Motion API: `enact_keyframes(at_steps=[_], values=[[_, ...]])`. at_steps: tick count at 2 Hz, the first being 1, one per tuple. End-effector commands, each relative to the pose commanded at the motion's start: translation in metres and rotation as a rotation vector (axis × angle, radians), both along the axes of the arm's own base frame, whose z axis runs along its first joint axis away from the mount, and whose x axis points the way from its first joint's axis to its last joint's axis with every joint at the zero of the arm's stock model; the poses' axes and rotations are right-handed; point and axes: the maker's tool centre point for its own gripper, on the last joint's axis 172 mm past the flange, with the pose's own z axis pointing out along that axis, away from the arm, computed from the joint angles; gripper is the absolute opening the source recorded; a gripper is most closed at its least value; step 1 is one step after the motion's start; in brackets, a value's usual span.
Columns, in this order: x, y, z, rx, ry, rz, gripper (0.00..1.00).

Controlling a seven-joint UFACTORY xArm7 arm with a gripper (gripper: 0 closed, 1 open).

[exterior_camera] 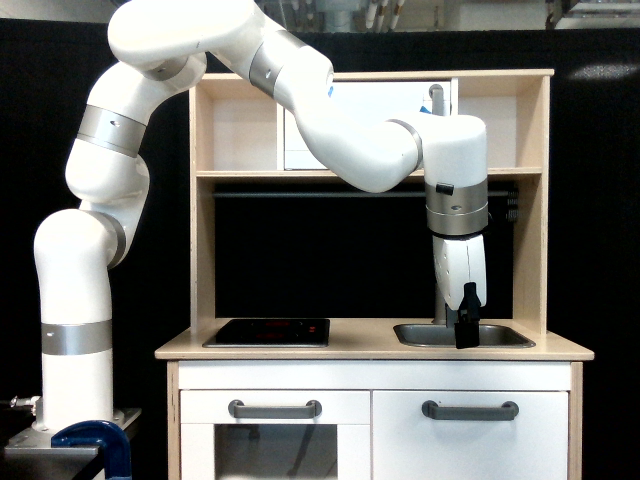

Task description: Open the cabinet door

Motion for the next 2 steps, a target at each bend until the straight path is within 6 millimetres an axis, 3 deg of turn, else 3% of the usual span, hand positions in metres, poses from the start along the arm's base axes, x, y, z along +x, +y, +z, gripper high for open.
enact_keyframes(at_steps=[1, 2], values=[[0.0, 0.004, -0.016, 0.0, 0.0, 0.0, 1.0], [0.009, 0.016, -0.048, 0.0, 0.0, 0.0, 1.0]])
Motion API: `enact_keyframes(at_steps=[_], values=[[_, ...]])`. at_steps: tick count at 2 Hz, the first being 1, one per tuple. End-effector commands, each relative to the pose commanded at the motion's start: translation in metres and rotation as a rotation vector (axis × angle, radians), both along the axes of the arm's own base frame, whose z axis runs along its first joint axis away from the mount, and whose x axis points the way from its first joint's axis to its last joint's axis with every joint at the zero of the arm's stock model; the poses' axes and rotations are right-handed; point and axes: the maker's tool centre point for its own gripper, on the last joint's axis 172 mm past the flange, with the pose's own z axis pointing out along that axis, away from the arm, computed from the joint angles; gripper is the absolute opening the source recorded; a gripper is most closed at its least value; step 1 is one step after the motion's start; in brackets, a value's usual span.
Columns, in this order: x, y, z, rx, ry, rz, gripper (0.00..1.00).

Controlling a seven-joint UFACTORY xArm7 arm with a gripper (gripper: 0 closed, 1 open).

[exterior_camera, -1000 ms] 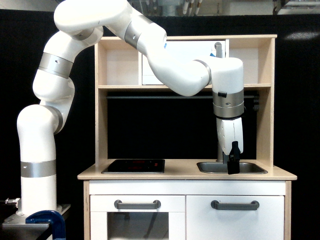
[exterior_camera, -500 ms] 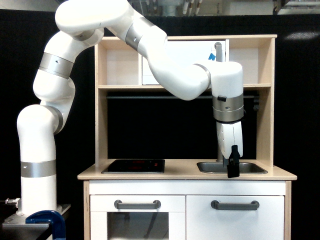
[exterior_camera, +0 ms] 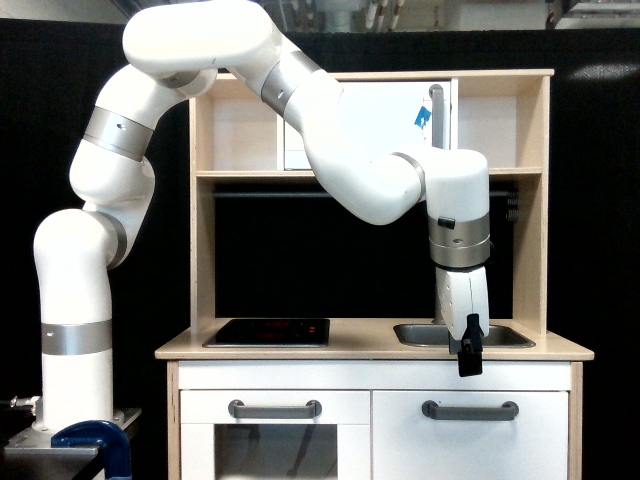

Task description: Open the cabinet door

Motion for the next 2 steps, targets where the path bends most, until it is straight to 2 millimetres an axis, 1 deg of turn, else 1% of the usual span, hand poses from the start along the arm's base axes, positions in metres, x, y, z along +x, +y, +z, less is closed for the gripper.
enact_keyframes(at_steps=[1, 2], values=[[0.006, 0.023, -0.034, 0.0, 0.0, 0.0, 1.0], [0.017, 0.055, -0.054, 0.0, 0.0, 0.0, 1.0]])
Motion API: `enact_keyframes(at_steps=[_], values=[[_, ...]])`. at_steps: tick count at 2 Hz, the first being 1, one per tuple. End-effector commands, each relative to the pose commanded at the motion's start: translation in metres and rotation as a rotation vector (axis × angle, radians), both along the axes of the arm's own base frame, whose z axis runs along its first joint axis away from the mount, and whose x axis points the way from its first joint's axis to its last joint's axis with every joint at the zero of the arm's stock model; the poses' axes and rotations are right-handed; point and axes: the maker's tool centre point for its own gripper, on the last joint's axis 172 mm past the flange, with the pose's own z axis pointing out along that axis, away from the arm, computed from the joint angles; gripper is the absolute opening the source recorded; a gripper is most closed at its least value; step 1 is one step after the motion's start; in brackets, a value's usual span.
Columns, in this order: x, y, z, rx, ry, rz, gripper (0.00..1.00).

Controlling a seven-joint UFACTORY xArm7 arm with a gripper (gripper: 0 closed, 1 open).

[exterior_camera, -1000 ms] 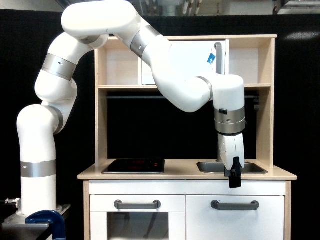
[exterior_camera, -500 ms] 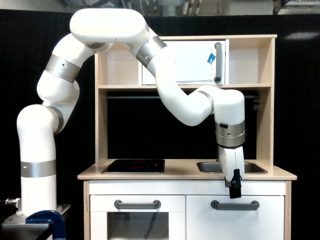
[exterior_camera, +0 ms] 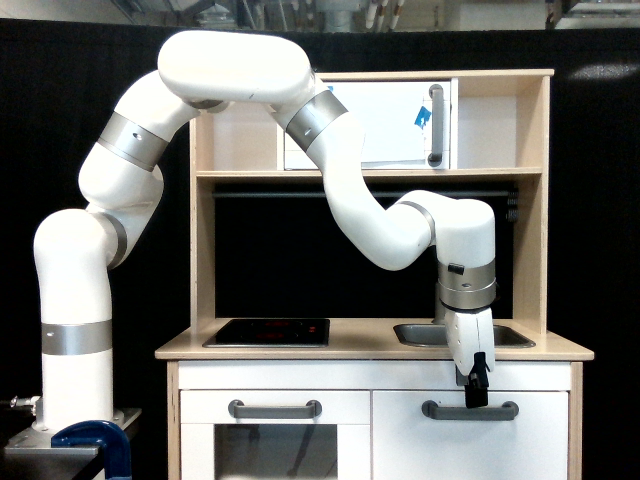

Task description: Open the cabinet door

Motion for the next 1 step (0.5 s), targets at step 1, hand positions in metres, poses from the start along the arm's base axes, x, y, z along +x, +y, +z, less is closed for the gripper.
enact_keyframes(at_steps=[1], values=[[-0.009, 0.017, -0.019, 0.0, 0.0, 0.0, 1.0]])
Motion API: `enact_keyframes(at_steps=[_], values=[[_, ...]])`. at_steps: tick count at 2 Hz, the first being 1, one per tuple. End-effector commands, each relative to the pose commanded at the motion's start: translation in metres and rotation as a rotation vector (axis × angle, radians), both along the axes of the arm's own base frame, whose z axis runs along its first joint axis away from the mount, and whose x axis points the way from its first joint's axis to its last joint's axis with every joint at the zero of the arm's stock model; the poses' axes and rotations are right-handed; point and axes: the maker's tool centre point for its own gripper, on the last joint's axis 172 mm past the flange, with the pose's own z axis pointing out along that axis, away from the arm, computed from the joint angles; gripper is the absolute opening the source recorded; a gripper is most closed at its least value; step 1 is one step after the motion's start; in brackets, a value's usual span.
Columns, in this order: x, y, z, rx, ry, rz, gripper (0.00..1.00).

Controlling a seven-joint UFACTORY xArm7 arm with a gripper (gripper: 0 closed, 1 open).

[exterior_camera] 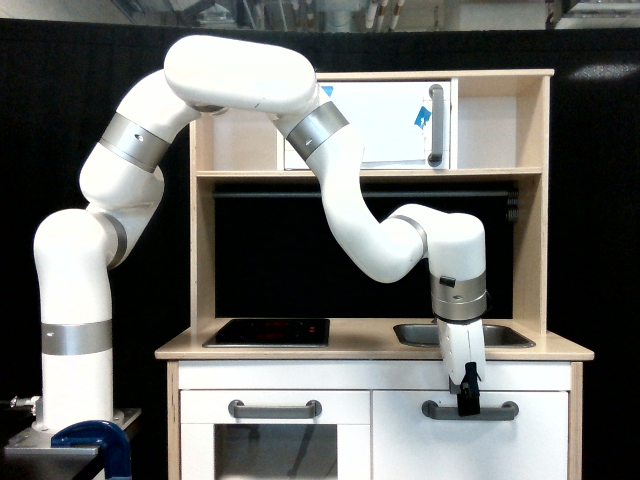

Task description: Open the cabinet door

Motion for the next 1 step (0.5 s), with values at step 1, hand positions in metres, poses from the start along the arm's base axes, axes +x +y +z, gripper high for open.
enact_keyframes(at_steps=[1], values=[[-0.008, 0.008, -0.016, 0.0, 0.0, 0.0, 1.0]])
